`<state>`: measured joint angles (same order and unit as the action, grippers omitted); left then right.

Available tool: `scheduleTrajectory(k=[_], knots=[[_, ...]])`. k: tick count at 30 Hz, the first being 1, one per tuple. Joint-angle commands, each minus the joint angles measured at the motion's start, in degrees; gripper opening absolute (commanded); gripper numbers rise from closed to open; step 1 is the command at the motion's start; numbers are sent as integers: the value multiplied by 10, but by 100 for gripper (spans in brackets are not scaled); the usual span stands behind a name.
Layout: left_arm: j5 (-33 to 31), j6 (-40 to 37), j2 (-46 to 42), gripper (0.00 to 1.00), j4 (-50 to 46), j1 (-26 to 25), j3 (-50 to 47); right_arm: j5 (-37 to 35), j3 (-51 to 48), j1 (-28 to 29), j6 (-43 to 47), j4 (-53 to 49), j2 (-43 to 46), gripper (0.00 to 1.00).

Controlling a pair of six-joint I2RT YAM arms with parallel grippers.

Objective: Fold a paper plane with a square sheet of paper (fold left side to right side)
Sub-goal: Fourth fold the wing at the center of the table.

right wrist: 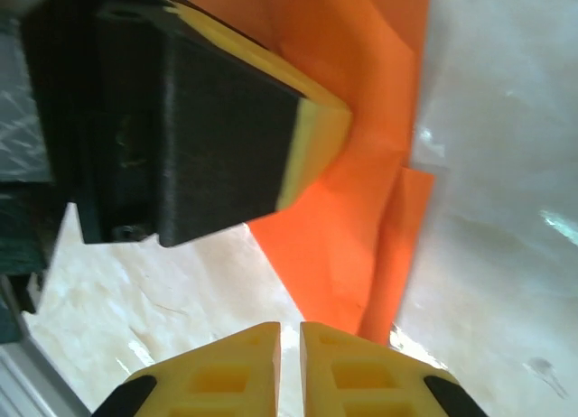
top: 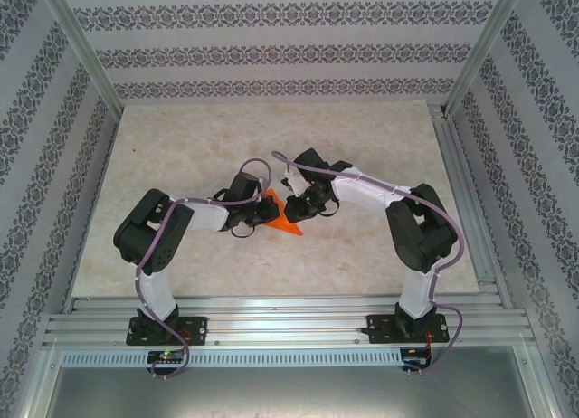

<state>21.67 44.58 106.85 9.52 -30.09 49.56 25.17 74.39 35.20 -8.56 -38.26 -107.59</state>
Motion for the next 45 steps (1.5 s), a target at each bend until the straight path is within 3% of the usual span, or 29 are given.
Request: scheduleTrajectory(k=[1,13,19,33,45], knots=[[-44,-17,29,0,-52,0,-3,55,-10,4,-25,37,-35,13],[-46,-18,31,0,-64,0,2,34,9,1,-18,22,-97,12],[-51,-20,32,0,-73,0,6,30,-25,-11,-10,19,-84,12],[-59,-26,38,0,-90,0,16,92,-125,-46,-28,78,-30,12],[-59,-31,40,0,-97,0,22,76,-188,-70,-21,59,31,11]])
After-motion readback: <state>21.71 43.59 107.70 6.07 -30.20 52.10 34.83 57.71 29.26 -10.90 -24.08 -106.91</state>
